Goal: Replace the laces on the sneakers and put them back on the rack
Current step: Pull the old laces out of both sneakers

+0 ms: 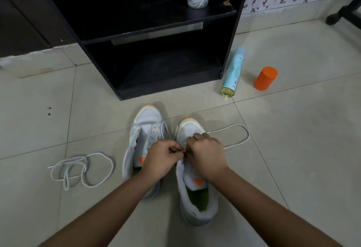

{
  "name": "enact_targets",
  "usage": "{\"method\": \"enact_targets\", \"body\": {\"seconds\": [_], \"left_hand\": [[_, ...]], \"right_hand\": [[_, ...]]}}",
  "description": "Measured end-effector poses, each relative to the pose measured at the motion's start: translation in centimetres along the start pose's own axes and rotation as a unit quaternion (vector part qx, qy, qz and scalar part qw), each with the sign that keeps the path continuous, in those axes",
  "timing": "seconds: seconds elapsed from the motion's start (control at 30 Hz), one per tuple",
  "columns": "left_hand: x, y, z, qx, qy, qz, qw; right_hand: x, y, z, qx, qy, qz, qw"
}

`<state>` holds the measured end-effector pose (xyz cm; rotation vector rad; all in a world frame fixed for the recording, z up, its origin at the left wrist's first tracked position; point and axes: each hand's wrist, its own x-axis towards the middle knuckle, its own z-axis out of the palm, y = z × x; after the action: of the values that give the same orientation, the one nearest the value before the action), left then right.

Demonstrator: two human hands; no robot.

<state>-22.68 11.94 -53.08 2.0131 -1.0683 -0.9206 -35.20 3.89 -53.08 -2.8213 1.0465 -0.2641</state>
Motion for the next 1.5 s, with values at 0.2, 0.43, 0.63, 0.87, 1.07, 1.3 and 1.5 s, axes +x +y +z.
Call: {"method": "enact_targets", "body": {"seconds": [0.2, 0.43, 0.63, 0.87, 1.07, 1.3, 1.5], "left_hand": [[-0.4, -0.2, -0.1, 0.024, 0.021, -0.006, 0.999], [-0.7, -0.4, -0.3, 0.031, 0.023, -0.002, 0.999], [-0.6, -0.4, -0.1, 0.006, 0.019, 0.008, 1.0], [-0.5, -0.9, -0.3, -0.015, 0.015, -0.005, 1.0], [-0.3, -0.8, -0.1, -0.013, 0.009, -0.009, 1.0], [-0.3, -0.6, 0.0, -0.019, 0.006, -0.005, 1.0], [-0.4, -0.8, -0.2, -0.03, 0.007, -0.011, 0.999]], "right_hand": [[-0.7, 1.0, 0.7, 0.122, 0.042, 0.046, 0.991], [-1.1, 3.4, -0.2, 0.379, -0.038, 0.205, 0.902], [0.0, 0.5, -1.4, -0.016, 0.006, -0.059, 0.998], [0.5, 5.0, -0.8, 0.031, 0.024, 0.151, 0.988], [-0.2, 4.8, -0.6, 0.03, 0.029, 0.127, 0.991], [0.0, 0.7, 0.0, -0.01, -0.016, -0.02, 1.0], [0.7, 6.4, -1.1, 0.021, 0.026, 0.189, 0.981]]}}
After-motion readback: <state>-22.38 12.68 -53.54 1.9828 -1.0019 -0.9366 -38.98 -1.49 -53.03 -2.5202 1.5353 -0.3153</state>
